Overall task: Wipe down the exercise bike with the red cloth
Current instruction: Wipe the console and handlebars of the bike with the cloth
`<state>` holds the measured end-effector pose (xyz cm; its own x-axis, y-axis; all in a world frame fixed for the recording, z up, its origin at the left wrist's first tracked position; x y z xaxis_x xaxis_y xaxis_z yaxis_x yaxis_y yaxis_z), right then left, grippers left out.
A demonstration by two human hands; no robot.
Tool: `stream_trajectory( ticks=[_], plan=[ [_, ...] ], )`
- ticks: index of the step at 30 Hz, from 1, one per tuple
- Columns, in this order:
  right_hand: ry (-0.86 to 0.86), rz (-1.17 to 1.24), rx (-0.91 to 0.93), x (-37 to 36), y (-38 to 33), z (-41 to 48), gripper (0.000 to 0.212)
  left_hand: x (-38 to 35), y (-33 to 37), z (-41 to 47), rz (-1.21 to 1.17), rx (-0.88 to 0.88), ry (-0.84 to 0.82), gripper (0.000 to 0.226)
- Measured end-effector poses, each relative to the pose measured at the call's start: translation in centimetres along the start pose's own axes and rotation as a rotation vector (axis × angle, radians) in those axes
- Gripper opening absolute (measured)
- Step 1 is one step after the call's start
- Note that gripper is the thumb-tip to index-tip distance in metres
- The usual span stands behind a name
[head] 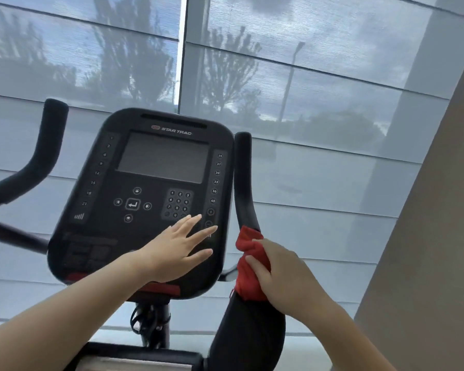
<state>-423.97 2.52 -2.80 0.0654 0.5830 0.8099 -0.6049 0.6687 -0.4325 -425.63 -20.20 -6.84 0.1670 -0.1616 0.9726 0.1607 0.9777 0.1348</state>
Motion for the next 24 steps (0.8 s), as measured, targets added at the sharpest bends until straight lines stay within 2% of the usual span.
stream_trajectory(
  ticks=[3,7,10,13,15,20,24],
  plan=[
    [-0.122,-0.006,0.066,2.3,0.6,-1.0,0.021,-0.3,0.7,-3.0,-0.043,0.061,-0.087,0.058],
    [-0.004,0.209,0.170,3.6,0.2,-0.6,0.025,-0.1,1.8,-6.1,-0.116,0.129,-0.079,0.056],
    [-0.094,0.014,0.246,0.6,-0.5,-0.6,0.032,-0.4,3.0,-8.1,-0.162,0.181,-0.068,0.057],
    [-0.013,-0.084,0.209,-1.5,-0.6,-1.3,0.026,-1.1,3.9,-9.7,-0.221,0.235,-0.044,0.058],
    [0.027,-0.094,0.229,-1.3,-0.8,-1.6,0.025,-1.3,4.2,-10.2,-0.263,0.273,0.013,0.057],
    [-0.046,-0.128,0.342,-0.9,-1.0,-3.8,0.028,-1.1,4.8,-11.1,-0.238,0.307,0.236,0.052],
    [-0.152,-0.097,0.262,-1.6,-0.2,-4.0,0.043,-0.8,5.7,-12.2,-0.221,0.271,0.388,0.047]
  ],
)
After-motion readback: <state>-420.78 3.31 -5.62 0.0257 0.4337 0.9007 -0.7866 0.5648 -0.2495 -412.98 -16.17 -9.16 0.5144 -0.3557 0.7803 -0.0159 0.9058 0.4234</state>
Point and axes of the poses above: each hand's wrist, its own z-axis towards the middle knuckle, its own x-axis out of the back of the hand, y = z × x, the point moved 2 cm from there along z, towards the middle knuckle, and after that the axes turned 1 degree about y, right-handed, at the moved point
